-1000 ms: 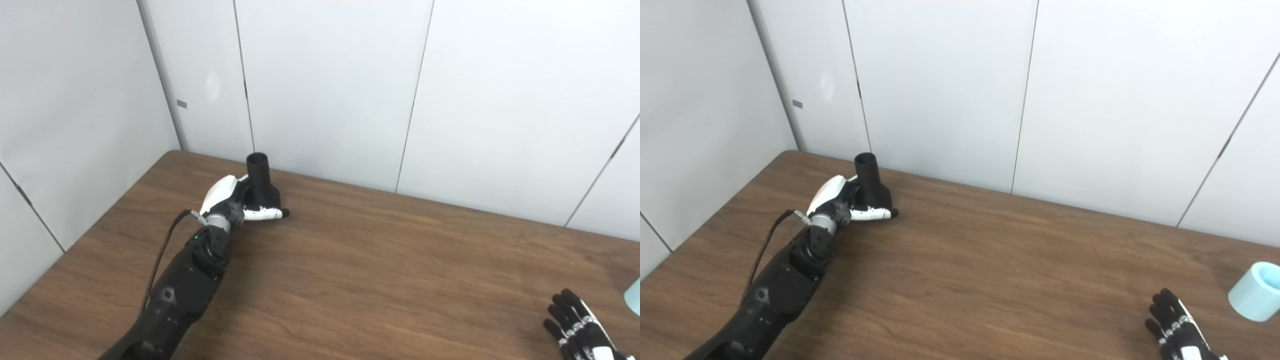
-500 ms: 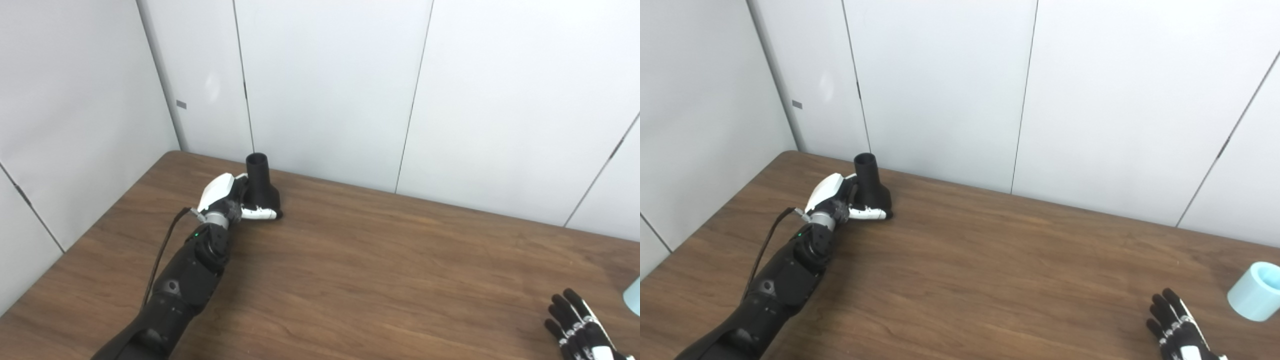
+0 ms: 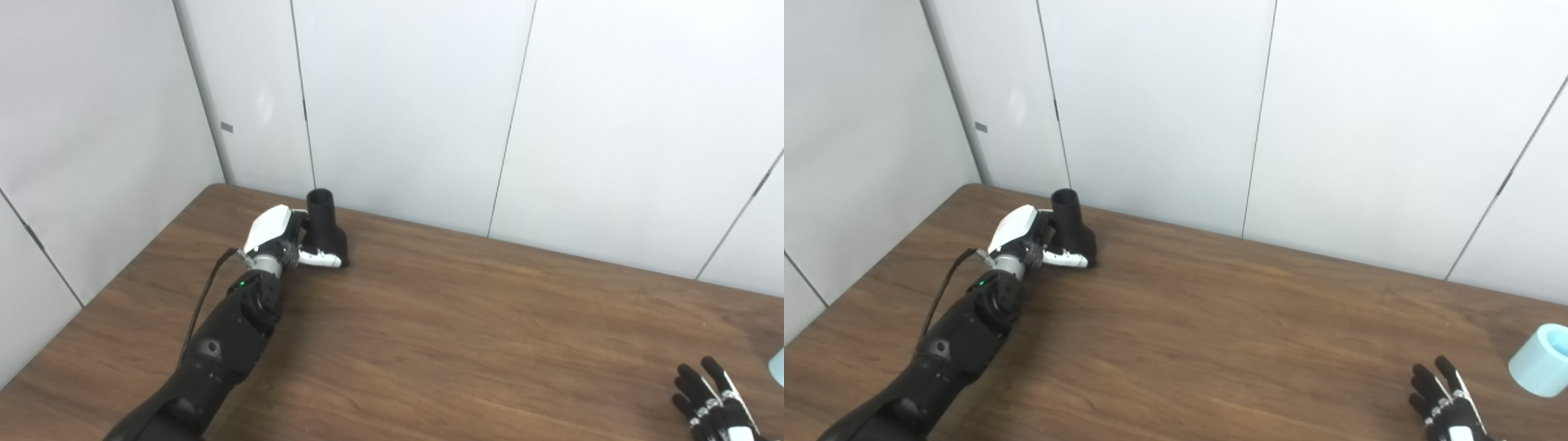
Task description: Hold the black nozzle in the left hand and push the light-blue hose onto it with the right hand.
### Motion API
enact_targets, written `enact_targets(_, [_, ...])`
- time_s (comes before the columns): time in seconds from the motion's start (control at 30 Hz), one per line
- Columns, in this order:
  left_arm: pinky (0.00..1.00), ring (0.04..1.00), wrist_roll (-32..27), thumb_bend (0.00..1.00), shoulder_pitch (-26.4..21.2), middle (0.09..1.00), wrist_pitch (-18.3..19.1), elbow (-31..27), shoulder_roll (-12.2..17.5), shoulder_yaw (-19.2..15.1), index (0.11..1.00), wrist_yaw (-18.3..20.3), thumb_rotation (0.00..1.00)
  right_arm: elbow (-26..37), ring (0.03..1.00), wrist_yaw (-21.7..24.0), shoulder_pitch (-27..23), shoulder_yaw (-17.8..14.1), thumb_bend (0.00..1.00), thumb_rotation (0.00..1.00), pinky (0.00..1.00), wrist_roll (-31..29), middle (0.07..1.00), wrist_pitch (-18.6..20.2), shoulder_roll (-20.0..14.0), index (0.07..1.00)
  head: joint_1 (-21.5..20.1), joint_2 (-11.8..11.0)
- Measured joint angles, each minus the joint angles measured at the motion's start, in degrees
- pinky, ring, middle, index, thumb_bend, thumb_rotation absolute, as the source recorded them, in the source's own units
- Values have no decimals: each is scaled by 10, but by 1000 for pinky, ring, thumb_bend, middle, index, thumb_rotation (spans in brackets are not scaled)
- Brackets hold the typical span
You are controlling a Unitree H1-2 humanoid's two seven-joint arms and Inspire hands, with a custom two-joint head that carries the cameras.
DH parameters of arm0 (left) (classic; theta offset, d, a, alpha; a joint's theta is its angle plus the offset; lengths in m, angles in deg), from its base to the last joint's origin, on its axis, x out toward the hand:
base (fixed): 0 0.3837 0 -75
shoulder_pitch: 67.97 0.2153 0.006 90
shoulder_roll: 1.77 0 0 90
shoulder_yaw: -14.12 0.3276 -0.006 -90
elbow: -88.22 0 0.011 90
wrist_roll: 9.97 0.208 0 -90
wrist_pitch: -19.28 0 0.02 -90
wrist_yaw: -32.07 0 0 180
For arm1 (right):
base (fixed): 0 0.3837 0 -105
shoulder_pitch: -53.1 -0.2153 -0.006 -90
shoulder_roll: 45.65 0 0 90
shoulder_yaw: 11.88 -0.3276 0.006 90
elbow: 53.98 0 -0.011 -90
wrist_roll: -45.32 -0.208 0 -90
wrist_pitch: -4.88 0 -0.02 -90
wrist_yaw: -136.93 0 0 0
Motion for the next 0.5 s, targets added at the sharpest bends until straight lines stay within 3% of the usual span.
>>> enact_targets(0.13, [1000,758,1,519,0,543,-14,6,-4,2,456,-12,5,0,937,-2,0,2,462,888,997,13,858,-4,0,950,-1,1])
enact_targets(0.5, [967,737,27,520,8,529,-31,5,-5,21,461,-36,0,0,926,-6,0,3,448,960,987,30,846,-8,2,927,-5,4])
